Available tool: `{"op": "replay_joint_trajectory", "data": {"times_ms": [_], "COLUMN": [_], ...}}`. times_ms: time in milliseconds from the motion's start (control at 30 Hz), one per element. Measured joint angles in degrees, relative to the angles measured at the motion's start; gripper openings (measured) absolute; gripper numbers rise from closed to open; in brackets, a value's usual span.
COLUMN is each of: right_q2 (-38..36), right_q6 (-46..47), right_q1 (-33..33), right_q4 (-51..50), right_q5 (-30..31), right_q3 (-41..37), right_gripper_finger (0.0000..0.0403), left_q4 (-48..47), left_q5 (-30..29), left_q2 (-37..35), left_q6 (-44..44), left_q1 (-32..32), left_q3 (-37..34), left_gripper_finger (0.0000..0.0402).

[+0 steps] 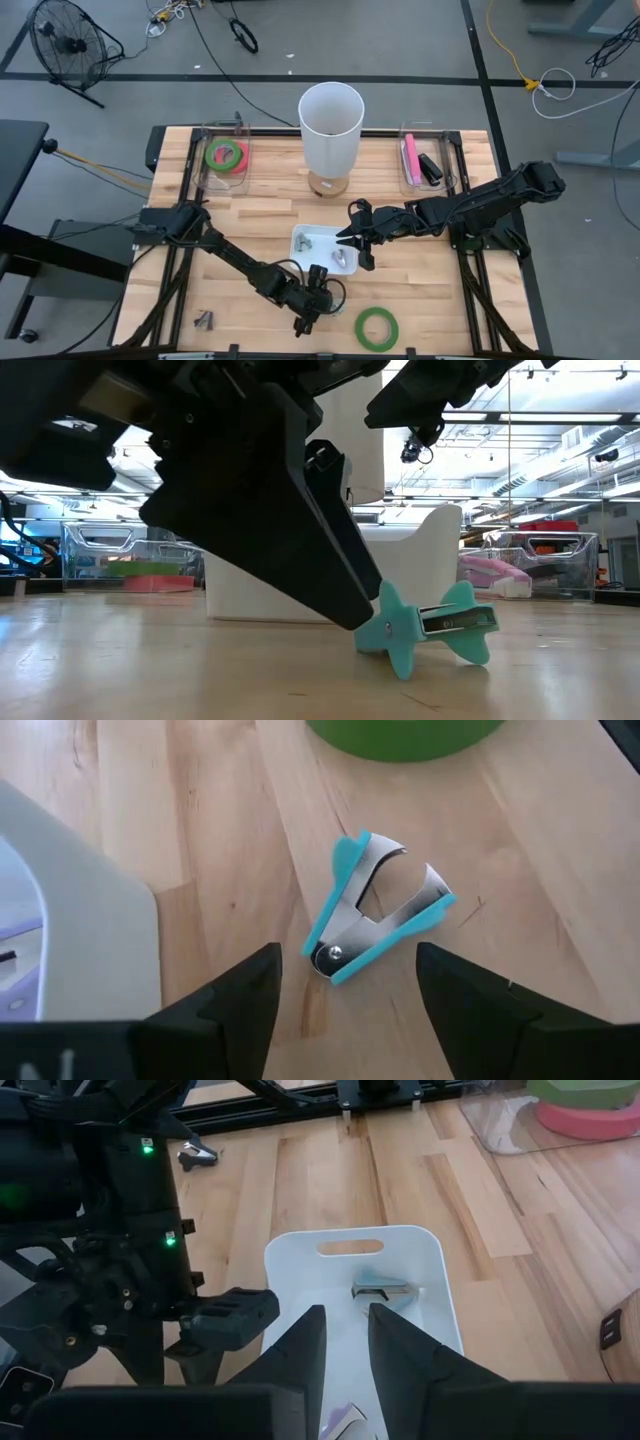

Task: Pick and place Stapler, Stapler remover, tape
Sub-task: Put the blue stapler remover into the white bin

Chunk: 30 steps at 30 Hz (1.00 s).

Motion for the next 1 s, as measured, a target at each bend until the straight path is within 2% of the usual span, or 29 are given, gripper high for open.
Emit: {"op": "replay_joint_trajectory", "data": {"times_ms": [700,1000], "right_q2": [0.00,0.00], "right_q6": [-0.02,-0.04], "right_q1": [0.00,0.01], "right_q4": [0.02,0.26], "right_q5": [0.00,0.04], "right_q3": [0.00,-0.02], "right_gripper_finger": [0.0081,0.0081], "left_q4": [3.25,6.79], "left_q5": [0.42,0.52], "left_q2": [0.20,4.70], "left_q6": [0.32,0.49], "left_q1": [0.15,0.64], "left_q3": [0.00,0.23], "left_gripper_finger": [0.0236,0.0236]}}
